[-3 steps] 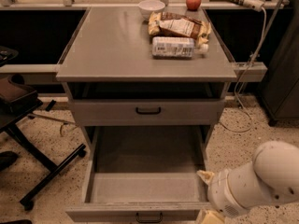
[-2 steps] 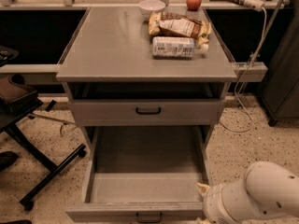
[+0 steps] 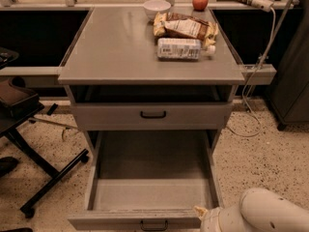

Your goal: Close middle drawer

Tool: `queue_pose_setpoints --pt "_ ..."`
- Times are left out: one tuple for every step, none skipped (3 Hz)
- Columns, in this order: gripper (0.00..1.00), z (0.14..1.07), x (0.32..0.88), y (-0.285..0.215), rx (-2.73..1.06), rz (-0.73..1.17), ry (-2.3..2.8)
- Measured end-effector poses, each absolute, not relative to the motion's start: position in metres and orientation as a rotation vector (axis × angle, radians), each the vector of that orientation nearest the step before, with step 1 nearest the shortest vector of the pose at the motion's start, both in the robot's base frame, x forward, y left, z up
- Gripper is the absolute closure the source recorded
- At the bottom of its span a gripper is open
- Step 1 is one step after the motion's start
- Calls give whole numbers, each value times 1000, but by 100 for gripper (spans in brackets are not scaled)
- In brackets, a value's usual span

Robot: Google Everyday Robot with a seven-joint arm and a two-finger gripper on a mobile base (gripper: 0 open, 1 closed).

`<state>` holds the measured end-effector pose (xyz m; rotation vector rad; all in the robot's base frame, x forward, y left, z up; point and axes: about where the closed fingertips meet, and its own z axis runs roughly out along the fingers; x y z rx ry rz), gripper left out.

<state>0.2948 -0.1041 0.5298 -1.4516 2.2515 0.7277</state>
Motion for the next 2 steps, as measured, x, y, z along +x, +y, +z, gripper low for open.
queue_pose_setpoints --pt "0 529 294 -104 -1450 732 2252" --pt "0 503 286 -109 -1407 761 2286"
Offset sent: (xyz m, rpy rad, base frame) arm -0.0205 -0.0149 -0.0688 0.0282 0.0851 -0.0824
